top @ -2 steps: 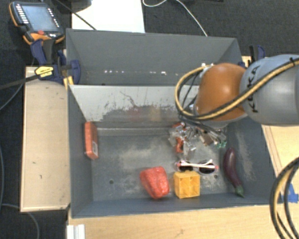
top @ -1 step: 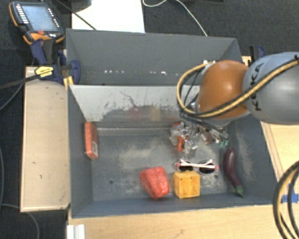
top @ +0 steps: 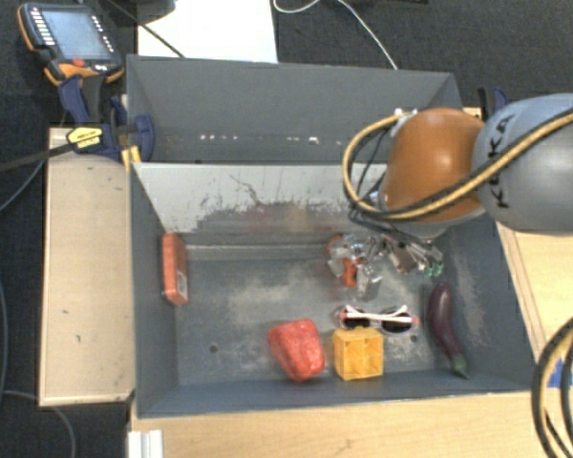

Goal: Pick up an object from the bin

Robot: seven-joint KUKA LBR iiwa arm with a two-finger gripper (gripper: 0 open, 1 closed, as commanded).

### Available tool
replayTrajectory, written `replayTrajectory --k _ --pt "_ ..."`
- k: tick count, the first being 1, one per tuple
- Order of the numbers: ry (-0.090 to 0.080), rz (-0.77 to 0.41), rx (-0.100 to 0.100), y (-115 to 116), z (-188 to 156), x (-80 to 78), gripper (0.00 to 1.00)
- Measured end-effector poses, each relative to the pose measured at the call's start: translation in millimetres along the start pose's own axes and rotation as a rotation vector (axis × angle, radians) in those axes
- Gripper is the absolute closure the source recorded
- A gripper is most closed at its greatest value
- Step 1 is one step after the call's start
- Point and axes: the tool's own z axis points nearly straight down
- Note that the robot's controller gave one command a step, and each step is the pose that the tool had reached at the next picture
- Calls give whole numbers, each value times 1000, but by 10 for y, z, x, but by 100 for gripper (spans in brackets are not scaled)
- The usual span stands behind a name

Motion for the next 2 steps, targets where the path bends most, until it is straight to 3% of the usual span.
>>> replayTrajectory --k 2 --pt "-10 3 4 -7 -383 -24 100"
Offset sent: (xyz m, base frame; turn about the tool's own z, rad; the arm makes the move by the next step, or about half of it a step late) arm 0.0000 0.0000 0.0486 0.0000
